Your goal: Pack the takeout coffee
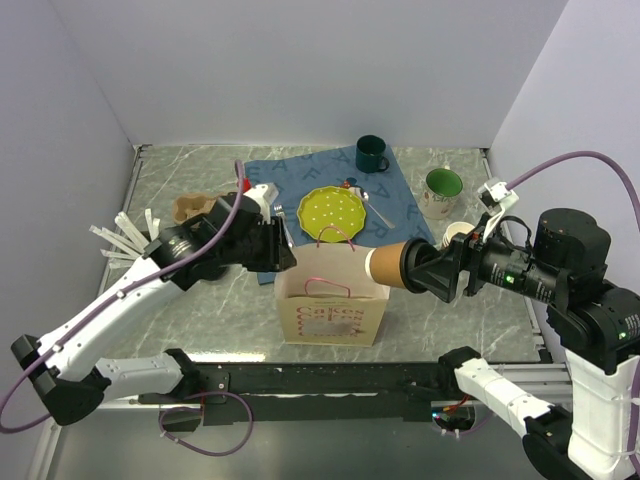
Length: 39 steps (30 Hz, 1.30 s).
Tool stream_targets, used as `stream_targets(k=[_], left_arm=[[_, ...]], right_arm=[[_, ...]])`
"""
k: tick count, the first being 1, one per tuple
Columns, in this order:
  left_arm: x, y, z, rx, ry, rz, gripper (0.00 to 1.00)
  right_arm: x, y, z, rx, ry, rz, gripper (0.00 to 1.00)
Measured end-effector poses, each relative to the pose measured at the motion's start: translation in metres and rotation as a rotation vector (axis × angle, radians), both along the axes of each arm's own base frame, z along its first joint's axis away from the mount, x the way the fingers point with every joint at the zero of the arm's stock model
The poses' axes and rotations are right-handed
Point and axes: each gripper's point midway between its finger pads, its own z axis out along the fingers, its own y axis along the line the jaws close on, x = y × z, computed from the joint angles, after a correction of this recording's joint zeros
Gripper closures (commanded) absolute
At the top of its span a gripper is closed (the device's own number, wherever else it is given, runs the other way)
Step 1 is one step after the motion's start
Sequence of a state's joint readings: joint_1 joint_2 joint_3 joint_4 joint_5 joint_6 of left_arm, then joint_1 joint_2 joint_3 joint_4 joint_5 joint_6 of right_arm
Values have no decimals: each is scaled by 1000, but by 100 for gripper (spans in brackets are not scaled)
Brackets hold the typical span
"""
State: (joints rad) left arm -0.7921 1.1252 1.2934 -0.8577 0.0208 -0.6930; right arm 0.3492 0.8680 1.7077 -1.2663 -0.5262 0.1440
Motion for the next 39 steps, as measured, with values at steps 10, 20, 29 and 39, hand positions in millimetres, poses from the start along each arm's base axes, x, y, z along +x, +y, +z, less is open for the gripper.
stream_targets(k=[10, 20, 29, 39], left_arm=[[22, -14, -4, 65, 6, 8, 99], [59, -38, 40, -31, -110, 74, 99], [40, -17, 8, -63, -114, 106, 99], [21, -15, 9, -170, -191, 53, 99]], right_arm=[[9, -5, 7, -19, -26, -47, 55], [15, -1, 18, -30, -54, -26, 56], [-3, 14, -12, -104, -68, 141, 57], [6, 13, -60, -312, -78, 149, 60]])
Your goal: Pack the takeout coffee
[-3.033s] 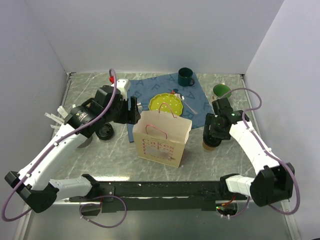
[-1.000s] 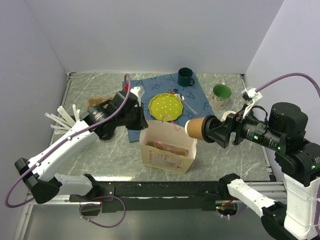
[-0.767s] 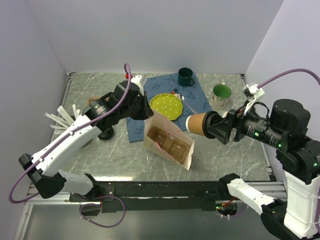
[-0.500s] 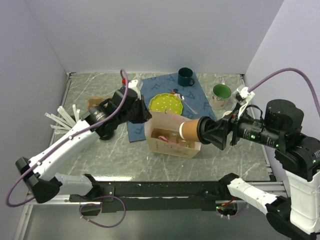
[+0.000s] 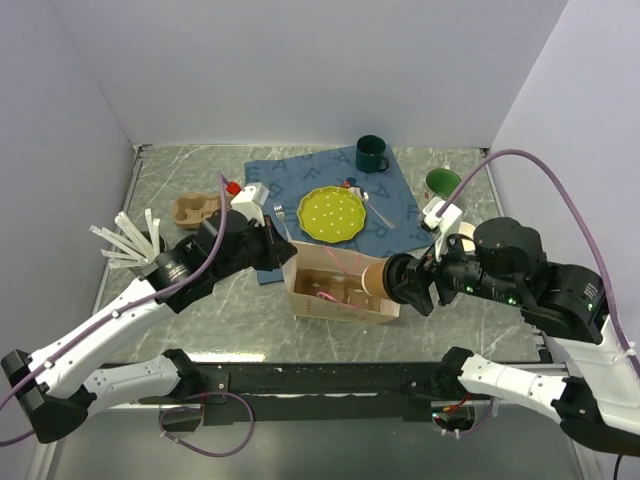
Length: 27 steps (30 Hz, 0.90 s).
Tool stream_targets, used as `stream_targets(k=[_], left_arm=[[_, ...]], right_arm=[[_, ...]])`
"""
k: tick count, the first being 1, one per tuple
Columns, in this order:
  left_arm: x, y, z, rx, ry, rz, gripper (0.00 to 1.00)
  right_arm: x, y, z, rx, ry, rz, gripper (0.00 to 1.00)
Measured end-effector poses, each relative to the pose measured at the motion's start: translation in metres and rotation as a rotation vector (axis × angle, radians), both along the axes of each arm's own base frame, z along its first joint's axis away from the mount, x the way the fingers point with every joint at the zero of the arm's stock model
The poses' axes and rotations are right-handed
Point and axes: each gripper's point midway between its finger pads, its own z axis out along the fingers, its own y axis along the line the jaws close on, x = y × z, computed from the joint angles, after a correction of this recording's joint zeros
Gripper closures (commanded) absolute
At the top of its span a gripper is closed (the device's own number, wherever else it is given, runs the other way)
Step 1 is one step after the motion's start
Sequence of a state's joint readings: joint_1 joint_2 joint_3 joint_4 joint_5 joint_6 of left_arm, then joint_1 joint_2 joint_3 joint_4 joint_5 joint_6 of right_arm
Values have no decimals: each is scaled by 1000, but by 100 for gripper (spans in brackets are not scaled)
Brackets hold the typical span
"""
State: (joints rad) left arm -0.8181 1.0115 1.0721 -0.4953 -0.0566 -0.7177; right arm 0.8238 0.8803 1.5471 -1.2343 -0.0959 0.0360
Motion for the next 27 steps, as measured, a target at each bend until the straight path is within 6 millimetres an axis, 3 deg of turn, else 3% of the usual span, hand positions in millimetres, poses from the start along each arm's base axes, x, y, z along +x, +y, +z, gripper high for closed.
stream_targets(k=[8, 15, 18, 19, 22, 27], left_arm=[[-12, 1, 12, -48, -60, -25, 99], [-10, 2, 13, -29, -92, -31, 96], [-10, 3, 12, -23, -104, -34, 86], [-11, 4, 11, -16, -108, -38, 72], [-13, 6, 12, -11, -116, -46, 49], [-23, 12, 15, -29, -101, -54, 40]], right_arm=[[-3, 11, -4, -72, -106, 70, 60], [-4, 34, -11, -192, -218, 190, 60], [-5, 46, -20, -243, -250, 234, 60], [-6, 49, -25, -267, -255, 249, 60], [-6, 55, -39, -337, -269, 273, 61], [-13, 62, -56, -411, -302, 316, 62]])
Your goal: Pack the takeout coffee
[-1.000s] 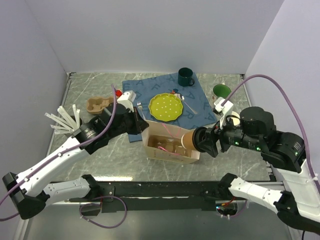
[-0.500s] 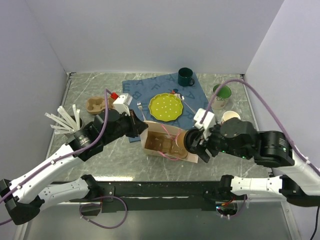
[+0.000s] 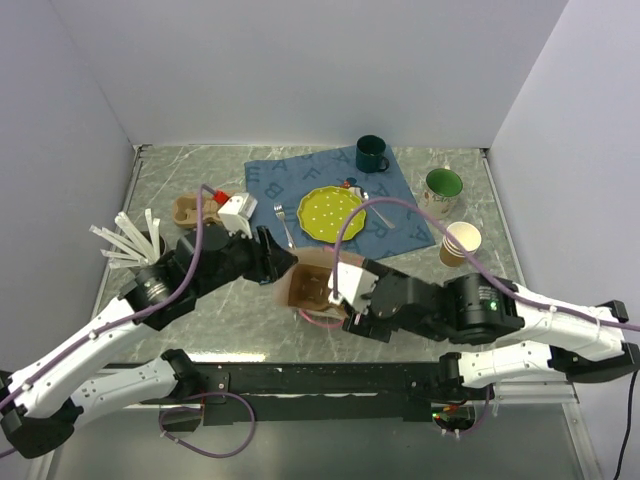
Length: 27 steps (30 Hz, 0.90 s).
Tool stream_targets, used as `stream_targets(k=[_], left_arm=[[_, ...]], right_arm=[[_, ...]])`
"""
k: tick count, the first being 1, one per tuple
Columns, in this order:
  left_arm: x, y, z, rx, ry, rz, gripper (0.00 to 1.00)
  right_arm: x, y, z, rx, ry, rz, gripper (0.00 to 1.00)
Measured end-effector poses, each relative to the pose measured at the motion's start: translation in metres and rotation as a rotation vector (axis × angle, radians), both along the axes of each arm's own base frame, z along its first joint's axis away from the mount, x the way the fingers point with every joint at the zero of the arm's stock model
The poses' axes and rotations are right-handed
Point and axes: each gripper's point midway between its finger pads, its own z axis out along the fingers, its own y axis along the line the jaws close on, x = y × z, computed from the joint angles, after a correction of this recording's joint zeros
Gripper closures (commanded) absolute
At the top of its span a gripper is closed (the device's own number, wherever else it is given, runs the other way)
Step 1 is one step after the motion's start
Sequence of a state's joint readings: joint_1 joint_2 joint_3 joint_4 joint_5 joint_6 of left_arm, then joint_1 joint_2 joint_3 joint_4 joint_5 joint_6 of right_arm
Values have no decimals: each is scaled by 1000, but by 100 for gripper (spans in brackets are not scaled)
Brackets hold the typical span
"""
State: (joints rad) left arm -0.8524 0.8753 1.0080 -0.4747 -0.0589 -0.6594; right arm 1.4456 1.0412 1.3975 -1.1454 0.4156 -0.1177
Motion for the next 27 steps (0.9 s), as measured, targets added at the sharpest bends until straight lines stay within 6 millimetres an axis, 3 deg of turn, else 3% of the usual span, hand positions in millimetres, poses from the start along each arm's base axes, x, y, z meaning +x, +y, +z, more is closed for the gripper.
stream_targets(k=[8, 17, 20, 23, 27], left_arm=[[-31, 20, -10, 12, 86, -27, 36], [-59, 16, -23, 40, 166, -128, 40], [-64, 17, -27, 56, 180, -139, 45], [-65, 17, -27, 56, 182, -143, 57], [-69, 13, -28, 57, 183, -166, 81]], right_arm=[[-19, 6, -20, -74, -33, 43, 63], [-23, 15, -28, -107, -58, 35, 63], [-27, 19, -34, -122, -57, 36, 63], [-29, 20, -43, -136, -55, 32, 63], [-29, 19, -54, -163, -60, 22, 63]])
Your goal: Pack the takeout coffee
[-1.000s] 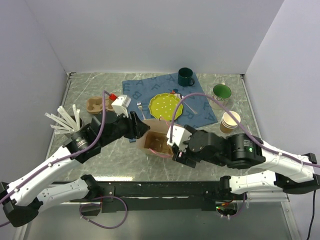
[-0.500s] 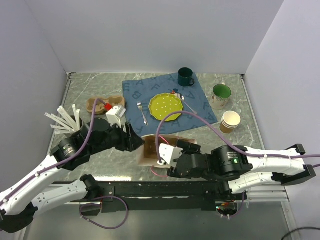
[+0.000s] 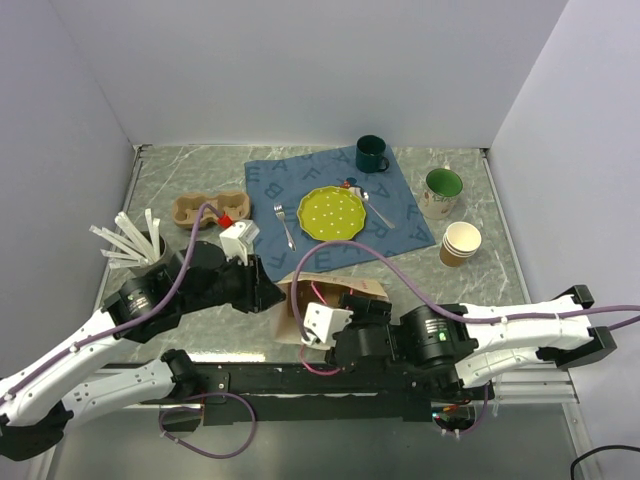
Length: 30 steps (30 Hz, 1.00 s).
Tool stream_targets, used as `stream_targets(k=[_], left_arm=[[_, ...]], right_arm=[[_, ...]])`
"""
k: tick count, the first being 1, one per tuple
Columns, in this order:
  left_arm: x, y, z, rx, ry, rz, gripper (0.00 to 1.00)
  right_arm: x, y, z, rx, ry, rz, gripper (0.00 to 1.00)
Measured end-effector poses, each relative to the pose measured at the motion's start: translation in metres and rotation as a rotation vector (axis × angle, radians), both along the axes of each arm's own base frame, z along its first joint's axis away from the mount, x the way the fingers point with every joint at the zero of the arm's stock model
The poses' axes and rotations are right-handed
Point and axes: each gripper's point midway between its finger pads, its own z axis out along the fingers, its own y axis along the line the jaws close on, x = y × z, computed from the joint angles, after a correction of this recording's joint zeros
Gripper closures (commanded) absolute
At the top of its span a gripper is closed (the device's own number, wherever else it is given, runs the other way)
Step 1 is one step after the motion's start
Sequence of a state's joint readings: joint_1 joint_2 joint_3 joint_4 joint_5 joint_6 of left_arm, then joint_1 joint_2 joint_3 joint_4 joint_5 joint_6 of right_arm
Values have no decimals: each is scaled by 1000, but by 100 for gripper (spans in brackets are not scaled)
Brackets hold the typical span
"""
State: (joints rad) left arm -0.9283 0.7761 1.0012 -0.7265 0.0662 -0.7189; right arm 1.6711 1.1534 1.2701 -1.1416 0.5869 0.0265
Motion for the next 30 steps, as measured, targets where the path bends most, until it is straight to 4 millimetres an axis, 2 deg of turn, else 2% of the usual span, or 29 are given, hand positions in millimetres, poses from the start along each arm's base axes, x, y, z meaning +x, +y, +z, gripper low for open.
stream_targets(k=[3, 6, 11, 15, 17, 20, 25, 30], left_arm=[[-2, -3, 2, -3, -14, -20, 87], [-1, -4, 3, 4, -42, -35, 89], [5, -8, 4, 26, -98, -60, 83], [13, -17, 0, 47, -125, -79, 39], [15, -17, -2, 57, -127, -76, 35], [14, -12, -1, 56, -121, -54, 34], [2, 6, 10, 16, -117, -25, 35], [-2, 11, 11, 2, -103, -11, 42]], right_arm=[[2, 0, -5, -13, -18, -7, 63], [6, 3, -6, -11, -43, -13, 63], [13, 9, -8, -13, -97, -13, 63], [18, 13, -13, -26, -115, -25, 63], [20, 15, -15, -32, -123, -34, 63], [21, 18, -22, -41, -127, -44, 63], [22, 18, -28, -37, -125, -60, 63], [21, 18, -29, -27, -118, -72, 63]])
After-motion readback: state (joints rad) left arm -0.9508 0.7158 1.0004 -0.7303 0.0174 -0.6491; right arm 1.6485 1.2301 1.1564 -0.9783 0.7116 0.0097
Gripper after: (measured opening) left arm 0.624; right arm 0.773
